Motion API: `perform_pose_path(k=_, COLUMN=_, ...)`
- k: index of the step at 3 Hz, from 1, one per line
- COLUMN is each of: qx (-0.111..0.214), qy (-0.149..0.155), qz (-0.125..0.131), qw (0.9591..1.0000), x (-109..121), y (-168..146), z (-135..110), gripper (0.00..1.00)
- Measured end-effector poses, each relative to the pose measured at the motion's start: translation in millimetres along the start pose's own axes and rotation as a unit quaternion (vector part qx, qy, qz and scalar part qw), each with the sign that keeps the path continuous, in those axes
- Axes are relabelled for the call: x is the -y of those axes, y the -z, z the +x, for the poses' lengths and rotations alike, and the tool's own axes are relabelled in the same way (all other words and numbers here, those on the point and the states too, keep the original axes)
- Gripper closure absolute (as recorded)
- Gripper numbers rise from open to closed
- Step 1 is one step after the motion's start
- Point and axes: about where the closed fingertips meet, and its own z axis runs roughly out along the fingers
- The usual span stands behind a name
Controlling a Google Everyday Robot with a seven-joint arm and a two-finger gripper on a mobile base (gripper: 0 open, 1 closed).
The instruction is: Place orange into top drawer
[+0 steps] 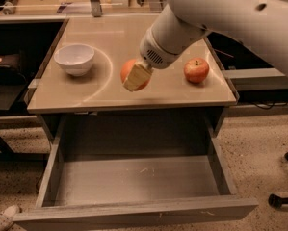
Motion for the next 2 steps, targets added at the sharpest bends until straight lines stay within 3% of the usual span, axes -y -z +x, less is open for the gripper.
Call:
perform_pose_path(k=1, qx=-0.02, qy=-0.035, qz=-0.003, qw=0.9992, x=-45.7, y=22.5, z=12.5, gripper=1.0)
perform_pose_path(k=2, qx=-0.023, qy=-0.038, qz=-0.001, qw=0.999, x=-49.9, y=25.1, z=13.8, gripper=1.0)
